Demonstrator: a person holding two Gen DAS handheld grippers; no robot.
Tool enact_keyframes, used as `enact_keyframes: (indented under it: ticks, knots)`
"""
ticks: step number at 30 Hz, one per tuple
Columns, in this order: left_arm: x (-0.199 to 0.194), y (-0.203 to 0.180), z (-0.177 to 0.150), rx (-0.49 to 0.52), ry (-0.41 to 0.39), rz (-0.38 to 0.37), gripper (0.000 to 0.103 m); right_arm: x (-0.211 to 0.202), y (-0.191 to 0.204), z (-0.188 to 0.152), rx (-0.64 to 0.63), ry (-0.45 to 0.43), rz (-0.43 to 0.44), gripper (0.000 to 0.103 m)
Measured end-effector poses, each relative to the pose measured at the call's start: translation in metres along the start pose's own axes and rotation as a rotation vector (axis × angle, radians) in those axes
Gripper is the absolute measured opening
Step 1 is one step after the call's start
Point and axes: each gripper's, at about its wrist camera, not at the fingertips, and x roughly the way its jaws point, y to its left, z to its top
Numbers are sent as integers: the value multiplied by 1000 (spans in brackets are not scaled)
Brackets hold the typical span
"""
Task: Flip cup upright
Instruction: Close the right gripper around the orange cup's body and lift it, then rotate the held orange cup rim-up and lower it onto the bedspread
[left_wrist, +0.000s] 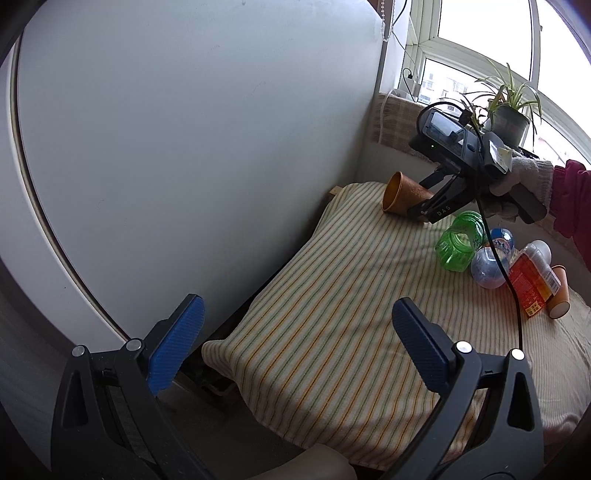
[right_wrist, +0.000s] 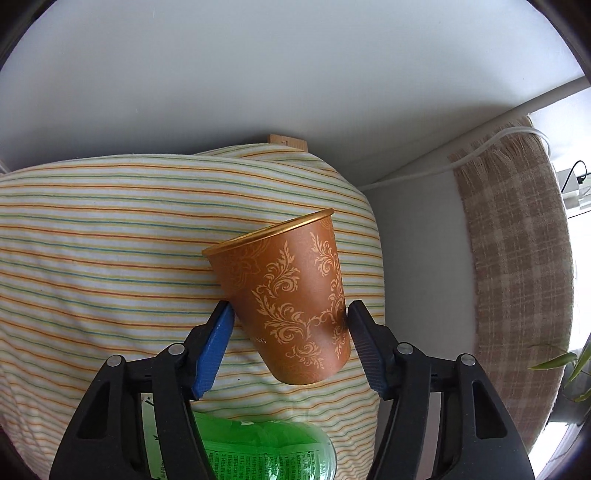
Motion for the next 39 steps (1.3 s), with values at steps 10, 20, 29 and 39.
enact_keyframes:
  ticks: [10,20,29,39]
  knots:
    - [-17,-2,-2,11,-27,6,103,-35,4,-7,72,-102,60,59]
    - [-36,-9,-1,26,-59,5,103,-85,24,-24,144,-206,66,58]
    - [-55,-35,-1,69,-92,-64,103,-153,36,-106,356,-315,88,58]
    - [-70,-86,-13,146,-89,-160,103,-187,65,-222,746,-231,46,58]
